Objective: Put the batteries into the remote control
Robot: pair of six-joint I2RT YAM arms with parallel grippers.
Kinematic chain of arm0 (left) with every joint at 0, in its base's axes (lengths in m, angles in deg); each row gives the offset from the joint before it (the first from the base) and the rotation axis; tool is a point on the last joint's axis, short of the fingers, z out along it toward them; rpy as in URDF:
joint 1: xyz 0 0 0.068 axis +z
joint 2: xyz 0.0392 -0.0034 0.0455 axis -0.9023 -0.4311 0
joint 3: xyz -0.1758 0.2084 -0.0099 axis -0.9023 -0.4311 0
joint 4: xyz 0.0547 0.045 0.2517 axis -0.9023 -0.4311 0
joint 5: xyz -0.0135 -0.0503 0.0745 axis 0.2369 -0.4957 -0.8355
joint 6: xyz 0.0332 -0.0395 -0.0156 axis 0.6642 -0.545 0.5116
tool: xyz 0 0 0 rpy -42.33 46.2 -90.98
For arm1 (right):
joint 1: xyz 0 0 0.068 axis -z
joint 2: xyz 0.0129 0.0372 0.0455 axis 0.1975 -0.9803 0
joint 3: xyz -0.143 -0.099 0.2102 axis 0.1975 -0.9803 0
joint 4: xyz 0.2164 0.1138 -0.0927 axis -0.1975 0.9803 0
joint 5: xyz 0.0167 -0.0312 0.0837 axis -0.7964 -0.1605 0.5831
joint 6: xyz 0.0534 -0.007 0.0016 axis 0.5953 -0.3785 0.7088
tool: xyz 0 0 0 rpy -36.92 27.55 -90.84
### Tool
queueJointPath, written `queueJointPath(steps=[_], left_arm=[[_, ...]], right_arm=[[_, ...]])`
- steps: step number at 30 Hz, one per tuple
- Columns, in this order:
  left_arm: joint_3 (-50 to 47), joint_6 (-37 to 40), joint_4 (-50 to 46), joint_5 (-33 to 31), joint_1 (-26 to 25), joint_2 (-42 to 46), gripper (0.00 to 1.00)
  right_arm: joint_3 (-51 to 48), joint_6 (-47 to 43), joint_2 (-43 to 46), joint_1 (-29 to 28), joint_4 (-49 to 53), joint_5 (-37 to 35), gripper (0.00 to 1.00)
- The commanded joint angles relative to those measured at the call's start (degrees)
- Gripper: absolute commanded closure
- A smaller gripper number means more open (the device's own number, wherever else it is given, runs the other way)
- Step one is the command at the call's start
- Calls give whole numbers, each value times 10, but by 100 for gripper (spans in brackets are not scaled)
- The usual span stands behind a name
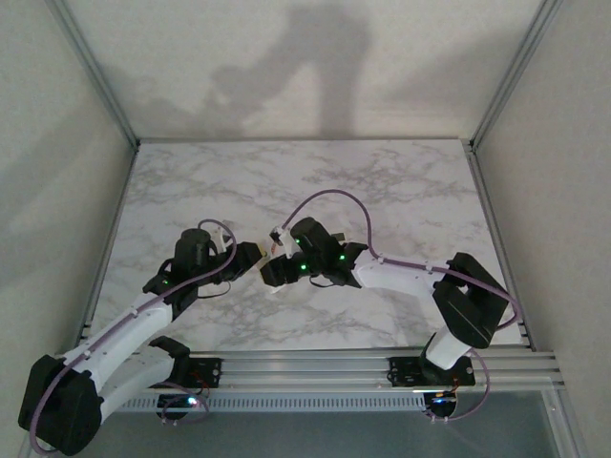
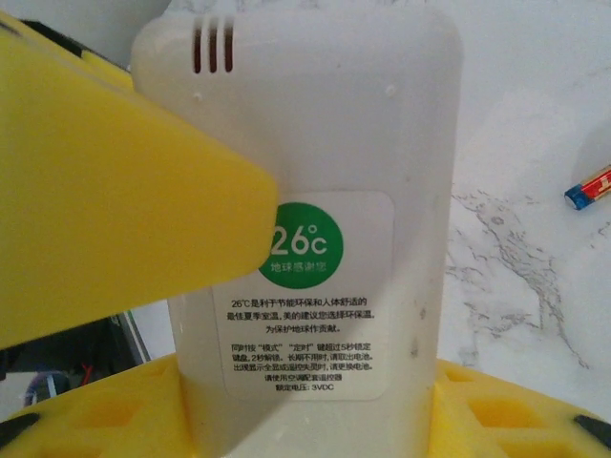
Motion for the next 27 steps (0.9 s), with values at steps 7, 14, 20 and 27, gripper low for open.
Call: queueJointPath(steps=[7,14,20,27], left_arm=[[120,129,-125,-144,7,-26,86],[329,296,-332,-370,32,-188,93],[496,367,-457,-486,59,-382,100],[599,355,-502,-485,79,-529,97]], right_arm=[[-4,32,60,0,-28,-61,29],[16,40,128,8,109,-243,18],[49,46,125,21,221,-291,17],[30,33,146,24,237,-286,17]])
